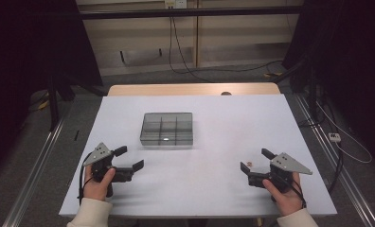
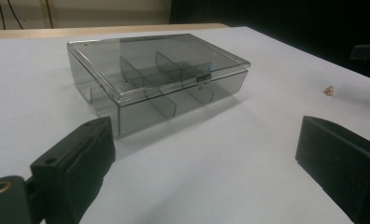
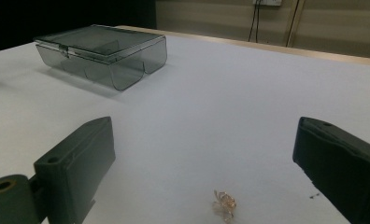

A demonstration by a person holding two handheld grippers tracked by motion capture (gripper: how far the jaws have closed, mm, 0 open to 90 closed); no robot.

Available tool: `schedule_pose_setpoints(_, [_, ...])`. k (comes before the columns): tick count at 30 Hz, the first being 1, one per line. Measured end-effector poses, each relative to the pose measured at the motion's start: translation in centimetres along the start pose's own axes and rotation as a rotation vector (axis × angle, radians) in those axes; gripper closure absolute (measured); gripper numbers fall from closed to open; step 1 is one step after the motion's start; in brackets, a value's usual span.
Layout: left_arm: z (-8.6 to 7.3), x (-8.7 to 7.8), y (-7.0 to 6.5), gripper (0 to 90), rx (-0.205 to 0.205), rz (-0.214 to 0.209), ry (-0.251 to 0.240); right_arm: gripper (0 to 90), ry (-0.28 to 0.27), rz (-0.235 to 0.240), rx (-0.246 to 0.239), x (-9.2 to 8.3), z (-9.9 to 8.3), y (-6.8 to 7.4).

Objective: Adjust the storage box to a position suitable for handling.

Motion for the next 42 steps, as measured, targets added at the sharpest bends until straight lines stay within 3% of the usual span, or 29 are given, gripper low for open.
schedule_pose_setpoints(7, [0.1, 0.1, 0.0, 4.5, -0.008, -0.004, -0.007, 5.6, -0.005, -0.005, 0.000, 0.0, 0.2, -0.1])
schedule_pose_setpoints(17, [0.4, 0.5, 1.2, 4.8, -0.021, 0.043, 0.000, 5.4, 0.018, -0.002, -0.015, 0.6, 0.4, 0.6])
schedule_pose_setpoints(25, [1.5, 1.4, 1.7, 6.9, -0.013, 0.065, -0.013, 9.8, 0.015, -0.018, -0.005, 2.0, 1.8, 1.2])
schedule_pose_setpoints(30, [1.4, 2.2, 2.3, 10.6, -0.006, 0.093, 0.010, 13.5, 0.019, -0.028, -0.011, 3.2, 2.5, 1.7])
schedule_pose_setpoints(37, [1.8, 1.8, 3.4, 21.1, -0.010, 0.152, -0.005, 21.3, 0.037, -0.004, -0.014, 5.2, 3.1, 3.0])
schedule_pose_setpoints(42, [2.0, 2.0, 4.5, 36.9, -0.009, 0.190, 0.021, 31.1, 0.048, 0.006, -0.014, 6.9, 3.7, 4.1])
Point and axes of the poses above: each handheld gripper's, and its own axes: x roughly forward along the jaws, z roughly out of its top, y roughly to its left, the point moved 7 cm from there along x, roughly forward along the jaws, and after that the axes turned 3 degrees about -x, right-handed, at the moved point
